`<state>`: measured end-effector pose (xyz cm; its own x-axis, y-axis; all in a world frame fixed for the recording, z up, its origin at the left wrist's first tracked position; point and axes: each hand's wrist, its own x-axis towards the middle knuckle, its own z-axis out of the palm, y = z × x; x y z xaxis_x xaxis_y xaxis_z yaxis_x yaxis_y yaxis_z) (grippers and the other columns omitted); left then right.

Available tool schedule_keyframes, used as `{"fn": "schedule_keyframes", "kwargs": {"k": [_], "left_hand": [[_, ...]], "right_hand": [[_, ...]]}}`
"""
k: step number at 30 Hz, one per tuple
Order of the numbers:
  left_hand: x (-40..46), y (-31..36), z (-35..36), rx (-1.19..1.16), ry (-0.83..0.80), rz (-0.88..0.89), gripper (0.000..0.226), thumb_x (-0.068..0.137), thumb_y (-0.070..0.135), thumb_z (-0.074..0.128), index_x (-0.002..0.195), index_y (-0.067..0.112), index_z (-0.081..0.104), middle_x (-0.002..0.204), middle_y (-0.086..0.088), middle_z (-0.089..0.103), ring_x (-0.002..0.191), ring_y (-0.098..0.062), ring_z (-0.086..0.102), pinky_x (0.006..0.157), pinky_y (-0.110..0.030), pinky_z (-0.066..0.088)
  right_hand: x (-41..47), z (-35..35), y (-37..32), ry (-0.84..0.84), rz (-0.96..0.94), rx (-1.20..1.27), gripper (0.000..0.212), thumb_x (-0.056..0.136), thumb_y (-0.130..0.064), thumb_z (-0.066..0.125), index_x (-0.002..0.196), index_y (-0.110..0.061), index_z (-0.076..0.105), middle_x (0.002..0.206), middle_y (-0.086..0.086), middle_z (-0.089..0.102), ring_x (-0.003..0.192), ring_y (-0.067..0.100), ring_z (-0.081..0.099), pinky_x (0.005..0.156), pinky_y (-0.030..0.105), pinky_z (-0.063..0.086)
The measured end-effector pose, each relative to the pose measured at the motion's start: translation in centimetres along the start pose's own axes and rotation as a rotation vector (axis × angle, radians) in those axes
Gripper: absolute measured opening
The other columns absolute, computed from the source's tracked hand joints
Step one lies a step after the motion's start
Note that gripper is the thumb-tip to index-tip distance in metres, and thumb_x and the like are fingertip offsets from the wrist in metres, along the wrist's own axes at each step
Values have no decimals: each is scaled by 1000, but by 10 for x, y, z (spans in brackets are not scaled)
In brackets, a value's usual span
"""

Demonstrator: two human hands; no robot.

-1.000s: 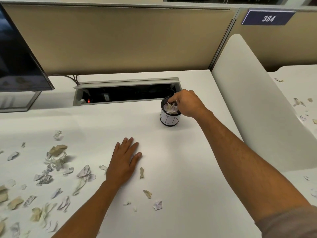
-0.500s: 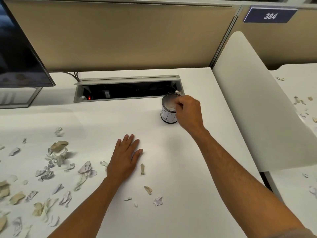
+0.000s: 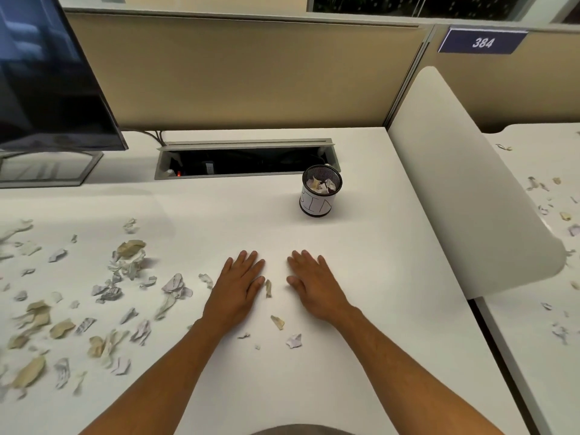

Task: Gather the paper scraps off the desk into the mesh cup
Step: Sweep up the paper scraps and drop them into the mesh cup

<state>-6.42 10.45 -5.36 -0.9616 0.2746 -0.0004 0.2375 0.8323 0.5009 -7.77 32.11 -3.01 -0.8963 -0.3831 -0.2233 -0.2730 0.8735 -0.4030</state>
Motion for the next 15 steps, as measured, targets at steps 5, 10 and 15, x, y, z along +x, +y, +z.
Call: {"fn": "schedule_keyframes", "kwargs": {"k": [5, 10, 15], "left_hand": [[-32, 1, 1, 24, -20, 67, 44, 103, 32, 35, 146, 21, 39, 156, 7, 26, 147, -10, 9, 119, -28, -1], [-61, 3, 1, 8, -89, 92, 46, 104, 34, 32, 148, 22, 34, 157, 7, 26, 147, -9, 6, 119, -26, -3], [-94, -3, -17, 78, 42, 108, 47, 102, 37, 29, 142, 17, 46, 153, 1, 35, 146, -13, 13, 120, -30, 2]], "right_hand": [[-25, 27, -23, -33, -138, -133, 55, 104, -41, 21, 154, -18, 12, 163, -3, 5, 150, 13, -4, 120, 40, -8], [-44, 39, -38, -82, -200, -143, 56, 105, -42, 20, 155, -18, 8, 163, -5, 2, 149, 10, -6, 120, 38, -10], [-65, 39, -35, 46, -82, 48, 60, 103, -46, 27, 154, -19, 13, 161, -7, 4, 149, 8, -1, 120, 27, -5]]}}
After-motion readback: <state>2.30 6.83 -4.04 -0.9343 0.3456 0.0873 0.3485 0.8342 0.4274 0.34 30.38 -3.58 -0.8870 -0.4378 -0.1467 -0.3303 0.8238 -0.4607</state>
